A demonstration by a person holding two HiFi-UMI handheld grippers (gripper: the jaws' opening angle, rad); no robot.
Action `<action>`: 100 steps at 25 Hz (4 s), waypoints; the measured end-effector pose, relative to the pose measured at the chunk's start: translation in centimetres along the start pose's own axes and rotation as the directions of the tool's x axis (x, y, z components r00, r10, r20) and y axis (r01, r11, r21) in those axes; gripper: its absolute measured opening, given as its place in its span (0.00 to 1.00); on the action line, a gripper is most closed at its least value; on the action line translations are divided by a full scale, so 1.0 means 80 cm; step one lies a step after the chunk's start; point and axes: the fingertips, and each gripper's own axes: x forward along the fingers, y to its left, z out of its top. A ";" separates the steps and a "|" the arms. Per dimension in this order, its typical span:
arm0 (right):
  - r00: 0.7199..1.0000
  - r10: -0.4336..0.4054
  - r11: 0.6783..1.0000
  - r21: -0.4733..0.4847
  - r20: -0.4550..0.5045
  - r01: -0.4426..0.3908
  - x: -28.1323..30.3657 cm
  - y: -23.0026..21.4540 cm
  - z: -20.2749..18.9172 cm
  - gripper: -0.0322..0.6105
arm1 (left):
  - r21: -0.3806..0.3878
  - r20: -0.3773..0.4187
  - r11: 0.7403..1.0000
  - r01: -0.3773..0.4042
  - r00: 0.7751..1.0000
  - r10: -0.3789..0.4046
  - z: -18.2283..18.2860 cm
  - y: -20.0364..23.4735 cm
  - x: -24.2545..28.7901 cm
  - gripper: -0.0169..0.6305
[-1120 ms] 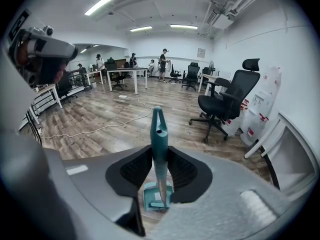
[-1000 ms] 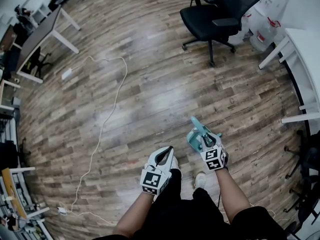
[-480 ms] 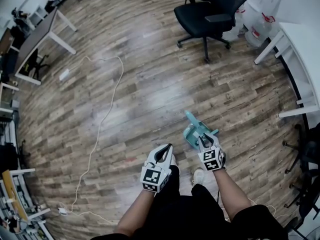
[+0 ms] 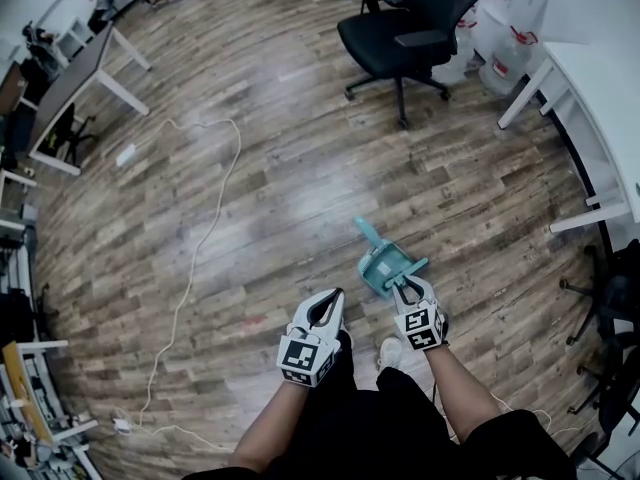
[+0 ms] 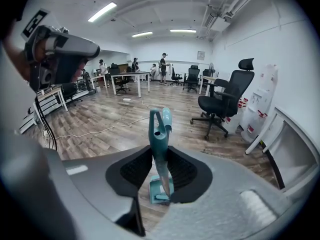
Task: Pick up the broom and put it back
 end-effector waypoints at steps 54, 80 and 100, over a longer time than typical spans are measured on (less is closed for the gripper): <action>0.794 0.090 0.995 -0.086 0.602 -0.048 -0.318 -0.001 0.188 0.20 | 0.083 0.183 0.986 -0.147 0.975 0.130 0.038 -0.115 -0.068 0.05; 0.674 0.063 0.997 -0.074 0.736 -0.012 -0.392 -0.031 0.262 0.19 | 0.177 0.337 0.977 -0.120 0.940 0.054 0.126 -0.155 -0.085 0.05; 0.722 0.067 0.996 -0.092 0.689 -0.004 -0.372 -0.022 0.240 0.19 | 0.149 0.337 0.979 -0.141 0.938 0.084 0.111 -0.154 -0.096 0.05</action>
